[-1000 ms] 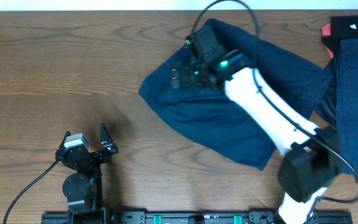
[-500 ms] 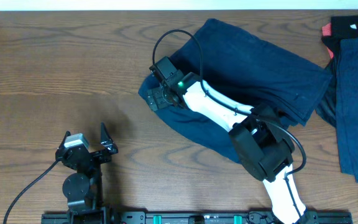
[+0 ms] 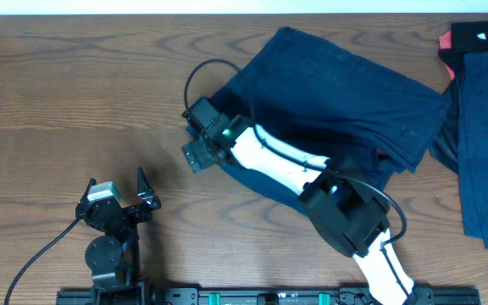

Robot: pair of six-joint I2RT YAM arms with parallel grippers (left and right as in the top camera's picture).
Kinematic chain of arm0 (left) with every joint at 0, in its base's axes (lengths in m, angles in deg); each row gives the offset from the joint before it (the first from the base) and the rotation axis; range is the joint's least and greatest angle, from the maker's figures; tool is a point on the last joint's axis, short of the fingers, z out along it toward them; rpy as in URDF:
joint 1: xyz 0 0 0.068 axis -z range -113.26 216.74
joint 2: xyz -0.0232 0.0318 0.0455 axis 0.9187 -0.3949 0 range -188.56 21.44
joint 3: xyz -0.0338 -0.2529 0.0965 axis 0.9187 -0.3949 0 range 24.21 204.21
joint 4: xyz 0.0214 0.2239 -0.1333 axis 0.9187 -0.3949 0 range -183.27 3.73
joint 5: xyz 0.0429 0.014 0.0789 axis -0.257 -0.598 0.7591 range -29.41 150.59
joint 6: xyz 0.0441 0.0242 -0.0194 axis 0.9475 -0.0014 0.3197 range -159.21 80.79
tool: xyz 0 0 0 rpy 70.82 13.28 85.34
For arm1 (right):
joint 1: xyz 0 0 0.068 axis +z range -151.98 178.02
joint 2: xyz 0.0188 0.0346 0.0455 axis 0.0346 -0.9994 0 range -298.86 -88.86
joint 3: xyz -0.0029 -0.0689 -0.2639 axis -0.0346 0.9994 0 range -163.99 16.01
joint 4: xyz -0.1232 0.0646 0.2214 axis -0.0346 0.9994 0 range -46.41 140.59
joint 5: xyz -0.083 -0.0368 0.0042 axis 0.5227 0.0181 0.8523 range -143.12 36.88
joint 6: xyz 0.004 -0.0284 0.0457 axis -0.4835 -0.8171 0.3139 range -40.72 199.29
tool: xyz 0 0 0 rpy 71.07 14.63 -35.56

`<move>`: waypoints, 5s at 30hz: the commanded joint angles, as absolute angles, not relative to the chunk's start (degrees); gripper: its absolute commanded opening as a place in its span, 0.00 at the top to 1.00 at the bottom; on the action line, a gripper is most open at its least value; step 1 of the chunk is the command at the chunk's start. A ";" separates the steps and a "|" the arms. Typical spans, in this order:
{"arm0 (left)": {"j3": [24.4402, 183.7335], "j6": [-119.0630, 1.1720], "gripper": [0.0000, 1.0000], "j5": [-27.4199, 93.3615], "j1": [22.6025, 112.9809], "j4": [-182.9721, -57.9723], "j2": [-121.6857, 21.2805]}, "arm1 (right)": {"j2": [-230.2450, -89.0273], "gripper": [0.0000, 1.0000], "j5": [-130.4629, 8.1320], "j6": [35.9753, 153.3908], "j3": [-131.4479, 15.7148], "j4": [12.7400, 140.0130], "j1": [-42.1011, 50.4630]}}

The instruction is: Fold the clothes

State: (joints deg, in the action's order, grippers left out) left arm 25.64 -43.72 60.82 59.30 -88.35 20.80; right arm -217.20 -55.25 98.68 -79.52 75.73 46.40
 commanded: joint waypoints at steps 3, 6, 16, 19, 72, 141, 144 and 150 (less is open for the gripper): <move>24.46 -43.98 0.02 62.15 59.06 -90.36 20.82 | -221.83 0.41 -55.95 98.79 -79.78 77.31 47.23; 24.46 -44.01 0.02 62.15 59.06 -90.36 20.82 | -222.09 0.60 -55.97 99.01 -79.78 78.27 47.42; 24.46 -44.01 0.02 62.15 59.06 -90.36 20.82 | -221.81 0.99 -66.38 102.11 -79.91 80.34 49.46; 24.46 -43.98 0.02 62.15 59.06 -90.36 20.82 | -221.52 0.99 -70.86 103.36 -79.97 81.57 50.68; 24.46 -43.98 0.02 62.15 59.06 -90.36 20.82 | -221.63 0.99 -61.09 113.96 -81.07 56.83 21.20; 24.46 -43.98 0.02 62.13 59.06 -90.36 20.82 | -216.85 0.01 -51.36 103.05 -145.41 127.25 23.38; 24.46 -44.01 0.02 62.15 59.06 -90.36 20.82 | -211.75 0.01 -49.64 103.60 -145.41 133.50 24.34; 24.46 -43.98 0.02 62.15 59.06 -90.36 20.82 | -201.72 0.01 -44.22 104.10 -143.64 140.91 26.68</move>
